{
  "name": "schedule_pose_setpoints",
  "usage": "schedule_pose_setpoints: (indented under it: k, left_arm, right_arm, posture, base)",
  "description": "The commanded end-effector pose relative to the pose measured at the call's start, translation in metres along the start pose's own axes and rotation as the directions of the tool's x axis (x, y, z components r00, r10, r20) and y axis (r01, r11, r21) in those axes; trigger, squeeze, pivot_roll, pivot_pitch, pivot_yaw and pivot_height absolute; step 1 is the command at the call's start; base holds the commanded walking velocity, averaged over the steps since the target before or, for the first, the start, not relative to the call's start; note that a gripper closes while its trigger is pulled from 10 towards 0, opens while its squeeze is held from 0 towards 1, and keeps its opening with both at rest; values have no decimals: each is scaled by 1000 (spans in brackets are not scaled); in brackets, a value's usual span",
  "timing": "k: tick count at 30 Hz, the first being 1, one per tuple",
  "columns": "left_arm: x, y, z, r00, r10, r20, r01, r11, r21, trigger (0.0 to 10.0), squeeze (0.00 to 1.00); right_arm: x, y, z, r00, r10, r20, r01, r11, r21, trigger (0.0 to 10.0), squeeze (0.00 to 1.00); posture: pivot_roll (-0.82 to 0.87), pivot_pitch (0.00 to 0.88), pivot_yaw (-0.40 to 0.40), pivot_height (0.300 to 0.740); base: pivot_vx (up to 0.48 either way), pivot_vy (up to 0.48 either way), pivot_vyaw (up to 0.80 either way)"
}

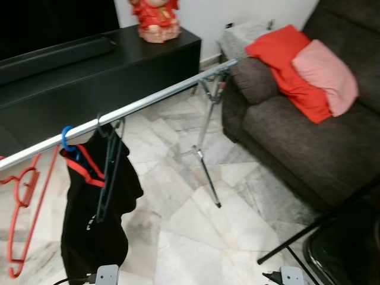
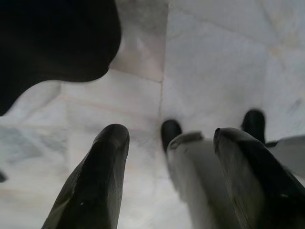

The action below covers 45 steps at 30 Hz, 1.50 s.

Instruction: Hang hanger

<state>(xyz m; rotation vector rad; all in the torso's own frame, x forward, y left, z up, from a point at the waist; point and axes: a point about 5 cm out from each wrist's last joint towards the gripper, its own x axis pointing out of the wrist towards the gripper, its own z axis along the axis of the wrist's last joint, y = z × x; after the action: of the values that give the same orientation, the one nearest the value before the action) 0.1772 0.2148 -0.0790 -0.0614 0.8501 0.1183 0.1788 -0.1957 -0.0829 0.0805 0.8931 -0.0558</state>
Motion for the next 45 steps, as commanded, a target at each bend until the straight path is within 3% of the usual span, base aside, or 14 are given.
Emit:
schedule_pose_setpoints:
  k: [1, 7, 19, 24, 35, 39, 45]
  left_arm:
    - [-1, -1, -5, 1000, -4, -24, 4, 1000, -7, 10000, 0]
    - [-2, 1, -7, 999, -4, -34, 4, 1000, -5, 10000, 0]
    - [-2, 3, -9, 999, 1, -41, -1, 1000, -8, 10000, 0]
    - [-3, 4, -10, 999, 8, -44, -9, 1000, -11, 10000, 0]
    - [-3, 4, -10, 999, 10, -42, -10, 1000, -9, 10000, 0]
    - [-2, 4, -7, 999, 11, -35, -11, 1000, -10, 10000, 0]
    - [1, 10, 7, 1000, 21, -6, -21, 1000, -5, 10000, 0]
  right_arm:
    - [-4, -8, -12, 999, -16, -37, 16, 1000, 6, 10000, 0]
    - [-4, -11, -12, 999, -20, -36, 20, 1000, 9, 10000, 0]
    - [2, 11, -1, 1000, 1, -30, 0, 1000, 8, 10000, 0]
    - [2, 9, -2, 999, -6, -35, 6, 1000, 9, 10000, 0]
    - [-4, -15, -10, 998, -38, -45, 39, 999, 24, 10000, 0]
    - [-2, -3, -10, 999, -29, -43, 30, 999, 23, 10000, 0]
    - [2, -1, 7, 999, -42, 7, 41, 997, 62, 10000, 0]
  posture:
    - [-45, 191, 4, 740]
    - [-46, 186, 8, 740]
    - [-41, 188, 7, 740]
    - [-40, 189, 6, 740]
    - [-39, 181, 3, 740]
    - [-44, 147, 2, 740]
    - [-46, 94, 4, 740]
  base:
    - [0, 0, -725]
    - [0, 0, -727]
    - [0, 0, -727]
    - [0, 0, -725]
    - [0, 0, -701]
    - [0, 0, 0]
    - [0, 0, 0]
